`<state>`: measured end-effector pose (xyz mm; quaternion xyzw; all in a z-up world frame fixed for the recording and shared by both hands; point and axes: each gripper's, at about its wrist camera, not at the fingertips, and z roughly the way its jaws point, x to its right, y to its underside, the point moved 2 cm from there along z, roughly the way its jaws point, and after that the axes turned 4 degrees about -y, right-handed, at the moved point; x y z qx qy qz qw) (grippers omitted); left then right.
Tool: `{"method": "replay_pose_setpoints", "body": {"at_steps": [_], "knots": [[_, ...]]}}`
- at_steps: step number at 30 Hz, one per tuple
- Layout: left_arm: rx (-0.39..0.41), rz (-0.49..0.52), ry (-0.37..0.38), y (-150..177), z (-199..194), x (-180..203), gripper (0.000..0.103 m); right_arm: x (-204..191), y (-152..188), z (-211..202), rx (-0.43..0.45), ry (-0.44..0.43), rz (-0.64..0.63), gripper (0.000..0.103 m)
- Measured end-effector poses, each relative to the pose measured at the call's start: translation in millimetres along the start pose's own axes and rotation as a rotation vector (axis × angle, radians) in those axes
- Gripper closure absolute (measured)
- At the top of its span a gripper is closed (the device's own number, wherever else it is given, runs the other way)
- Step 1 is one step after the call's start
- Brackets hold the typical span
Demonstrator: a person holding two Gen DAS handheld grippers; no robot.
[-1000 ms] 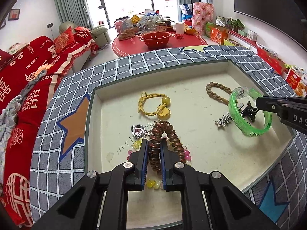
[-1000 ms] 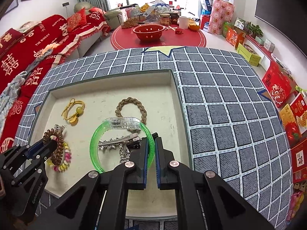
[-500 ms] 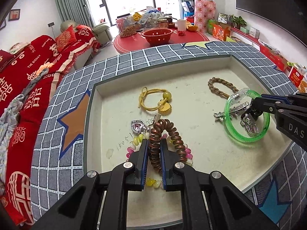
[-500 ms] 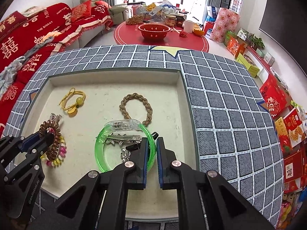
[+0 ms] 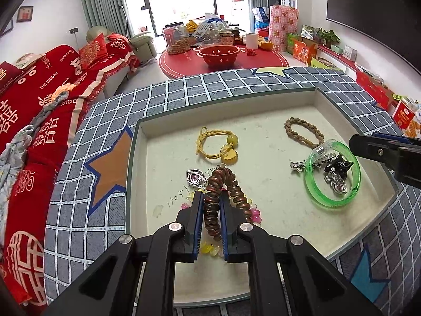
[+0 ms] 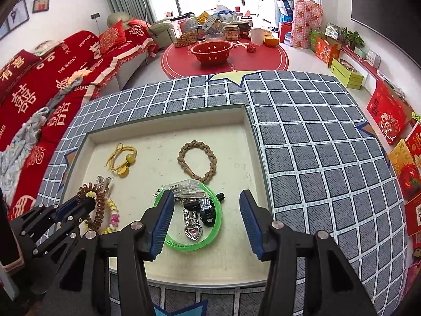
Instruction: Organize jewelry
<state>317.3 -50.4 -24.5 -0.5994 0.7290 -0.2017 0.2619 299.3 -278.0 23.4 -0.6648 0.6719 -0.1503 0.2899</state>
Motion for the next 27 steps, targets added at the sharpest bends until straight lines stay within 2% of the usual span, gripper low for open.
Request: {"method": "replay_pose_setpoints", "body": {"at_steps": [10,16,17,18,19,20,23,27], "knots": [[0.015,-0.011,0.032,-6,1,4,0.078,7,8,-18,0.019,-0.026,0.044,0.048],[0.060,-0.048,0.046,-16,-9,-3,0.077,10,13,-23,0.021,-0.042,0.060,0.048],[0.064,-0.048,0.045,-17,-10,-3,0.066,11,14,-23,0.019,-0.044,0.063,0.048],[0.067,-0.047,0.041,-17,-11,-3,0.006,11,15,-22,0.017,-0.047,0.065,0.048],[0.072,-0.058,0.024,-17,-12,-5,0.000,12,16,-22,0.014,-0.048,0.068,0.047],[0.108,-0.068,0.010,-16,-16,-7,0.000,12,17,-21,0.012,-0.047,0.070,0.047],[0.103,-0.061,0.018,-15,-13,-7,0.000,13,20,-20,0.006,-0.048,0.074,0.047],[0.115,-0.058,-0.014,-10,-15,-9,0.000,13,22,-21,0.001,-0.054,0.082,0.044]]}}
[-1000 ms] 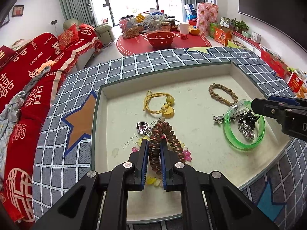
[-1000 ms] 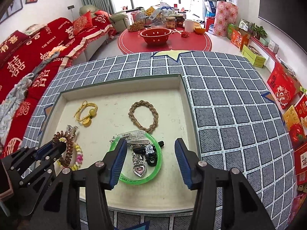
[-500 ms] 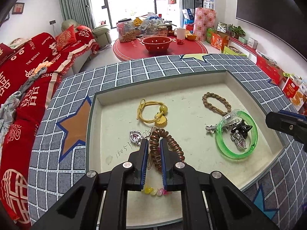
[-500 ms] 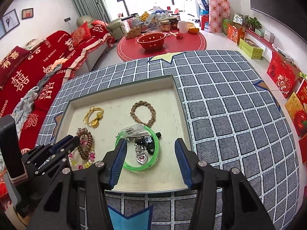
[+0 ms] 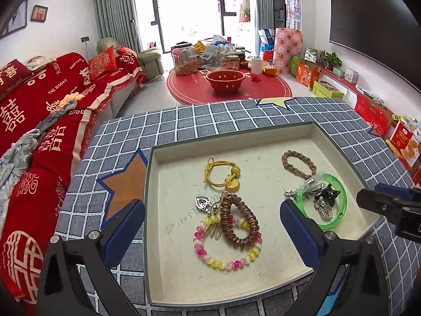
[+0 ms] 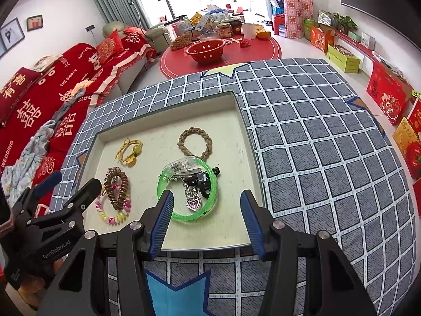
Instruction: Organize jewelry
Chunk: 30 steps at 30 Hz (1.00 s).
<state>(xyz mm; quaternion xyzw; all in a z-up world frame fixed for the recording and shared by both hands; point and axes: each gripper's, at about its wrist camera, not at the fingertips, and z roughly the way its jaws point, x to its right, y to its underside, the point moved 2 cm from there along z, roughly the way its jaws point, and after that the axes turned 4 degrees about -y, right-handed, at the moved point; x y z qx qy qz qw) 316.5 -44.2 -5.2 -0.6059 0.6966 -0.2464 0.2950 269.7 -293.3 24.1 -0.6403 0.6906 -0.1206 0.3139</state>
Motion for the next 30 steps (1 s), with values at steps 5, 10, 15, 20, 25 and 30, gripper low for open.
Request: {"method": "replay_pose_setpoints", "body": {"at_steps": [5,10,15,20,25,30], "knots": [[0.001,-0.012,-0.016,8,-19,-4,0.000,-6,5,-8,0.010,-0.019,-0.008,0.021],[0.000,-0.021,-0.016,23,-40,-6,0.000,-16,17,-15,0.011,-0.029,-0.033,0.017],[-0.005,-0.043,-0.002,41,-60,-7,0.000,-20,35,-24,0.028,-0.032,-0.045,0.000],[-0.002,-0.072,-0.010,60,-79,-11,0.000,-19,53,-34,0.040,-0.016,-0.046,0.000],[0.007,-0.092,-0.034,81,-95,-12,0.000,-21,78,-44,0.058,0.039,-0.079,0.000],[0.012,-0.108,-0.049,98,-103,-12,0.000,-20,95,-51,0.095,0.066,-0.076,0.000]]}}
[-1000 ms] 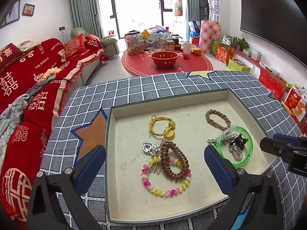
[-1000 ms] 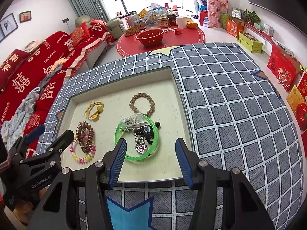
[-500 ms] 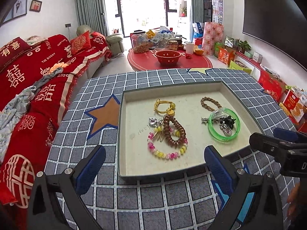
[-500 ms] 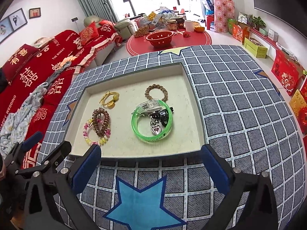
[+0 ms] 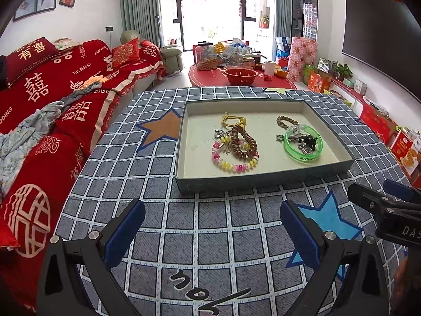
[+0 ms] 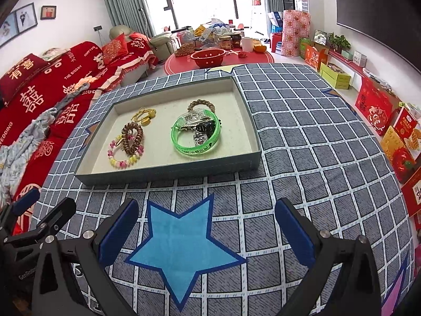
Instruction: Organize jewelry
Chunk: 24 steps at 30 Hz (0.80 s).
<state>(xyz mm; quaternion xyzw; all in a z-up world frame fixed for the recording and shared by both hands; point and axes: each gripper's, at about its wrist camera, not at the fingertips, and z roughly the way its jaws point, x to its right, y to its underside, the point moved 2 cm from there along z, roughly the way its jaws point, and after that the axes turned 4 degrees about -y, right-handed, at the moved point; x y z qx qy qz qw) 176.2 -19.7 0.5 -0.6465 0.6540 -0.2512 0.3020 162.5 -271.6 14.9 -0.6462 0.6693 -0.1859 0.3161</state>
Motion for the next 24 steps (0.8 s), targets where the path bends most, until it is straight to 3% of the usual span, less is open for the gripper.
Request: {"method": "replay_pose_setpoints", "body": {"at_steps": [13,24], "knots": [[0.010,-0.009,-0.012,12,-10,-2,0.000,-23,4,-19,0.072,0.043,-0.112,0.000],[0.011,-0.019,-0.022,12,-14,-4,0.000,-27,4,-22,0.080,0.051,-0.121,0.000]]}}
